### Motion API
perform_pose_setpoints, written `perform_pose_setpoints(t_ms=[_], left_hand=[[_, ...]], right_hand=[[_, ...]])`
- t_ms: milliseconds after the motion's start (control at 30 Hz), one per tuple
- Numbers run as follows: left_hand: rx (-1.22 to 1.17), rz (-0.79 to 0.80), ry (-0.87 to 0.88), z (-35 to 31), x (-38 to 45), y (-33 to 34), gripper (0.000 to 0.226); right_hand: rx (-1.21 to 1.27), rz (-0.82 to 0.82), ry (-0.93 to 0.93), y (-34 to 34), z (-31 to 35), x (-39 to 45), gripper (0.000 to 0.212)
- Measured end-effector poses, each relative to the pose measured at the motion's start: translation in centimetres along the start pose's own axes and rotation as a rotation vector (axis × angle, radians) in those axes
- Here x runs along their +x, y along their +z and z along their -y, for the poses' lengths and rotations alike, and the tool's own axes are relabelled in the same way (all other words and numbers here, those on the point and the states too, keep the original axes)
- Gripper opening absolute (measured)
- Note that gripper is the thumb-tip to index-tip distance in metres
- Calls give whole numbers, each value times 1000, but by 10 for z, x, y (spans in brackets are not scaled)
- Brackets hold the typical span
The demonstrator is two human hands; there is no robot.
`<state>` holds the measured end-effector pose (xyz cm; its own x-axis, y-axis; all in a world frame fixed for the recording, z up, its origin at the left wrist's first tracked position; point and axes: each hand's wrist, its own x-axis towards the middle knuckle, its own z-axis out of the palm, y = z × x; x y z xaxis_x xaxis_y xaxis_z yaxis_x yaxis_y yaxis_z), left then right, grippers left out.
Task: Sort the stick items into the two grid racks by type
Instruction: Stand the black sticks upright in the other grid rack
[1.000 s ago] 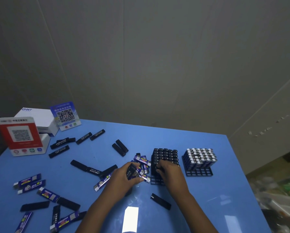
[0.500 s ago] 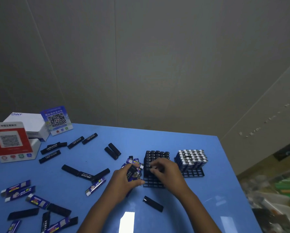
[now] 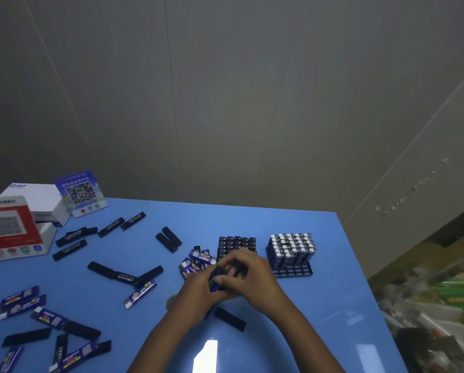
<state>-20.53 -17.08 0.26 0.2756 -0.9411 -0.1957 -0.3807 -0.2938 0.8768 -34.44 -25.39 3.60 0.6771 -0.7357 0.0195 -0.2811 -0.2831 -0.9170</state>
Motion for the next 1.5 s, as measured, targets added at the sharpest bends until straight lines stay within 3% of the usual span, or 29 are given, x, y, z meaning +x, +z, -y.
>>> perform_pose_setpoints(t_ms=[300, 767, 1000, 1133, 1300, 1500], left_hand=[[101, 15, -20, -22, -15, 34, 37], [25, 3, -119, -46, -37, 75, 25], [29, 15, -132, -52, -37, 69, 31], [22, -15, -169, -39, -31, 56, 39], [36, -34, -190, -29, -20, 38, 40], [45, -34, -167, -22, -12, 21, 39]], right_hand=[[63, 160, 74, -38, -9, -18, 16], [256, 264, 114, -88, -29, -41, 16], [286, 150, 83, -94, -26, -40, 13], [401, 39, 163, -100, -28, -29, 5], [444, 8, 236, -91, -32, -21, 13], [415, 87, 238, -70, -35, -10, 34]])
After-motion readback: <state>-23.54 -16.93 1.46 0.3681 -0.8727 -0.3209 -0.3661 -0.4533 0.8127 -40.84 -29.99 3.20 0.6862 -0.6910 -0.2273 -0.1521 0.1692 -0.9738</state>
